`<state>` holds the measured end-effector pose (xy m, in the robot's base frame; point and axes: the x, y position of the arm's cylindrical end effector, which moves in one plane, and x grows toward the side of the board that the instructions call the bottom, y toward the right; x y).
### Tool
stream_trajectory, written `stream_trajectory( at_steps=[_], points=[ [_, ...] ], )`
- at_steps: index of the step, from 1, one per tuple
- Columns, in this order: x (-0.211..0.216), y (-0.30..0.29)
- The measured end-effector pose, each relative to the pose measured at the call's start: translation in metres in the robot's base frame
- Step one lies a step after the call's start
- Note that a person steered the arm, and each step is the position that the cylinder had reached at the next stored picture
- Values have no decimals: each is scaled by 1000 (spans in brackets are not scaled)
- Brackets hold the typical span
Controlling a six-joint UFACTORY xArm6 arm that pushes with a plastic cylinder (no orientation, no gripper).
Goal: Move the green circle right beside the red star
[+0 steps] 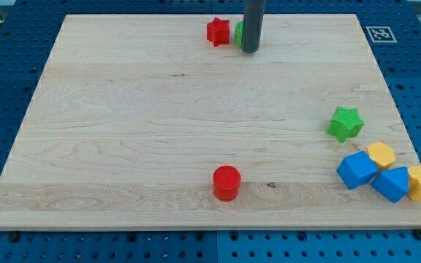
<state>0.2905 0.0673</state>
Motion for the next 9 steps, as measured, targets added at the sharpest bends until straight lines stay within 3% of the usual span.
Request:
stream_trajectory(
  at_steps=[1,9],
  points=[
    [-10,-7],
    [40,-7]
  ],
)
